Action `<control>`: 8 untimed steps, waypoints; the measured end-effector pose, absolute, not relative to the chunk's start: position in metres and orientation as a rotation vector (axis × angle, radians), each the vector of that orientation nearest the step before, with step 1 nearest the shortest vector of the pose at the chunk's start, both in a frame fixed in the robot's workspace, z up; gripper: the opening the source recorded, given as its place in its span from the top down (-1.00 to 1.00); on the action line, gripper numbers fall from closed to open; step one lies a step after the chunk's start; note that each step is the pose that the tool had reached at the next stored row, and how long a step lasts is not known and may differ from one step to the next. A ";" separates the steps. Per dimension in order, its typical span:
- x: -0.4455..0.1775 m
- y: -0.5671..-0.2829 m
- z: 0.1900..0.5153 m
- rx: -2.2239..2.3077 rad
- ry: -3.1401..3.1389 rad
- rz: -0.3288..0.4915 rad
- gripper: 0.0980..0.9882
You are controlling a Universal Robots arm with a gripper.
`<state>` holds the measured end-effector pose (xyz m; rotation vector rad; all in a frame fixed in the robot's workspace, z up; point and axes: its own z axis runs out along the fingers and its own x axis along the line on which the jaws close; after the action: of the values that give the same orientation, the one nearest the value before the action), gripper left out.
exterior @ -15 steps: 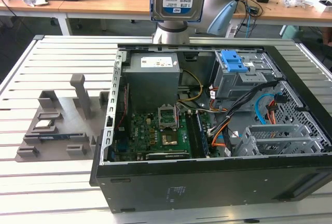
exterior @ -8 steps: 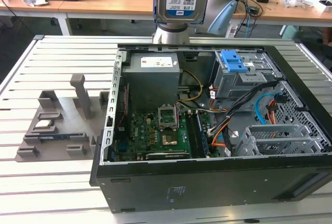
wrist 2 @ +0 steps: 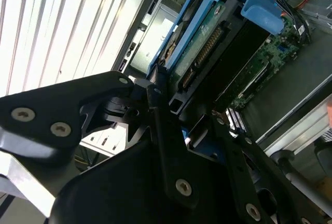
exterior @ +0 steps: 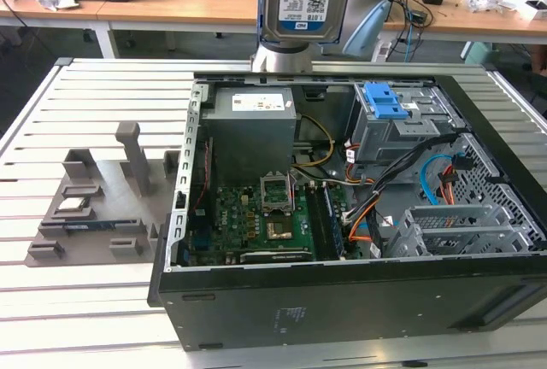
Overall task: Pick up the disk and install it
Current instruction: 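Pick up the disk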
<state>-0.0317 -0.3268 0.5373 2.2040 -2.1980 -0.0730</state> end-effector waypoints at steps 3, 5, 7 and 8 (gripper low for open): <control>-0.028 -0.327 0.535 2.204 -2.198 -0.073 0.40; -0.026 -0.327 0.533 2.204 -2.198 -0.073 0.40; -0.024 -0.327 0.531 2.204 -2.198 -0.073 0.40; -0.022 -0.327 0.530 2.204 -2.198 -0.073 0.40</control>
<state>-0.0224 -0.3268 0.5300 2.2040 -2.1981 -0.0729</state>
